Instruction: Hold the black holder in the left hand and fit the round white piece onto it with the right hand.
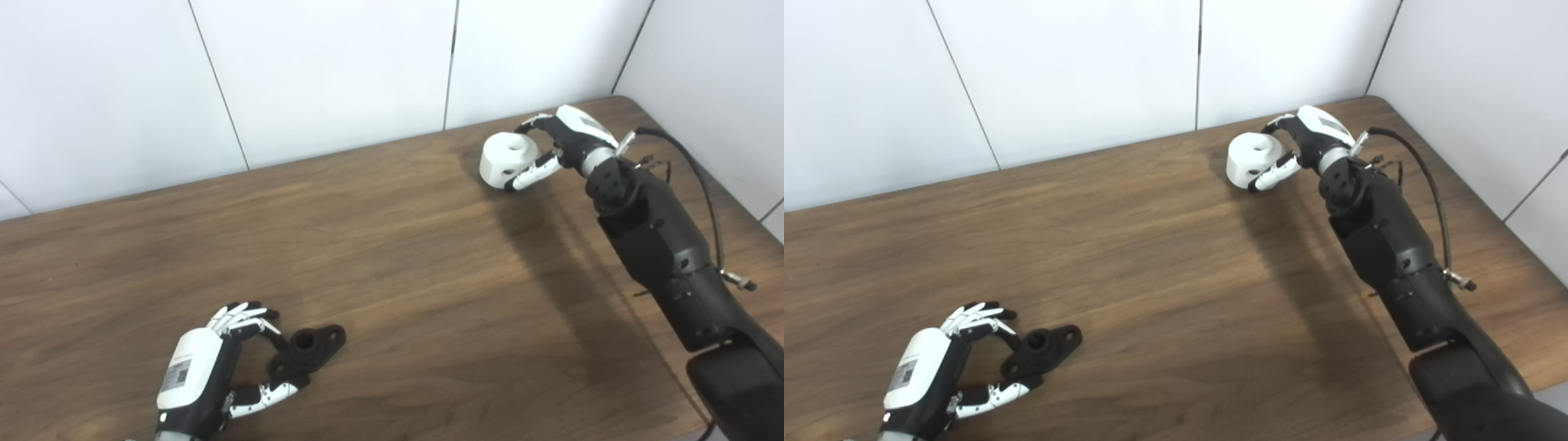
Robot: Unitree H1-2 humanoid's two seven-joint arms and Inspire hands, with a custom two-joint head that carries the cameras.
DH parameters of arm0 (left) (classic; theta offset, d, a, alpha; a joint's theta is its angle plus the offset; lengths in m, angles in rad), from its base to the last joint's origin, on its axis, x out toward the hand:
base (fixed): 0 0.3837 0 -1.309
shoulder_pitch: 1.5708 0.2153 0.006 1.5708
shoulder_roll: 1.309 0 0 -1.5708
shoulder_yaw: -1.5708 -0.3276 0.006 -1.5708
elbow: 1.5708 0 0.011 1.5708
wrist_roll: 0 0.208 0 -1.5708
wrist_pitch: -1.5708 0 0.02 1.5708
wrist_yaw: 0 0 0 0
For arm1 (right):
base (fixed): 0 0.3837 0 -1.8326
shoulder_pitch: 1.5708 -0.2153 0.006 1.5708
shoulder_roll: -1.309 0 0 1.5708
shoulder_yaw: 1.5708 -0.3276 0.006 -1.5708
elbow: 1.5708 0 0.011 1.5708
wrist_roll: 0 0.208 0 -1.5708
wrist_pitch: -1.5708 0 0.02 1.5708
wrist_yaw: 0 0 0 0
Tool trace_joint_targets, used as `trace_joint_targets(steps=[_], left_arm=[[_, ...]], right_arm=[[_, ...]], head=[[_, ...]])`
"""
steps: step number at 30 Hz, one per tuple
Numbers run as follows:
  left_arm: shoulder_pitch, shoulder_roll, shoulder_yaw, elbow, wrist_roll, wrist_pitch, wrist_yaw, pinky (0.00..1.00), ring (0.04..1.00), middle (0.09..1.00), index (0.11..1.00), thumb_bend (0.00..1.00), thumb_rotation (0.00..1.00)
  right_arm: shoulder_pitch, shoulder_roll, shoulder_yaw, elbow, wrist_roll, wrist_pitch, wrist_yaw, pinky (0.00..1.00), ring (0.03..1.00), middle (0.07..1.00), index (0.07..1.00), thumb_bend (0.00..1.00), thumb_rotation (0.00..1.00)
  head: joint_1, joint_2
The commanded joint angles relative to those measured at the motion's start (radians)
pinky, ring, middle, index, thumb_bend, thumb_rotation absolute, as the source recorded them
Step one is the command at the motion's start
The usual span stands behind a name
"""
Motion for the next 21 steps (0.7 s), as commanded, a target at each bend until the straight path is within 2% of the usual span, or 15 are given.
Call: trace_joint_targets(steps=[1,5,9,14,21], left_arm=[[0.015,0.011,0.004,-0.007,0.014,0.031,-0.020,0.91,0.862,0.767,0.486,0.52,0.04],[0.015,0.011,0.005,-0.004,0.011,0.030,-0.018,0.91,0.863,0.767,0.486,0.52,0.04],[0.016,0.011,0.006,-0.007,0.010,0.031,-0.019,0.92,0.866,0.768,0.486,0.52,0.04],[0.015,0.011,0.003,-0.003,0.009,0.025,-0.017,0.91,0.864,0.768,0.486,0.52,0.04],[0.014,0.007,0.002,-0.007,0.014,0.036,-0.020,0.91,0.864,0.769,0.486,0.52,0.04]], right_arm=[[-0.043,-0.013,-0.014,-0.023,-0.001,-0.001,-0.039,0.79,0.976,0.943,0.767,0.86,0.23],[-0.036,-0.008,-0.029,-0.022,0.022,-0.013,-0.079,0.77,0.957,0.931,0.730,0.85,0.20],[-0.031,-0.004,-0.043,-0.020,0.046,-0.032,-0.119,0.80,0.955,0.913,0.692,0.84,0.18],[-0.036,-0.012,-0.037,-0.015,0.062,-0.043,-0.139,0.84,0.966,0.909,0.672,0.83,0.19],[-0.053,-0.017,-0.026,0.012,0.077,-0.054,-0.151,0.80,0.952,0.897,0.656,0.85,0.16]], head=[[0.006,0.004],[0.006,0.004],[0.003,0.005],[0.005,0.005],[0.004,0.005]])
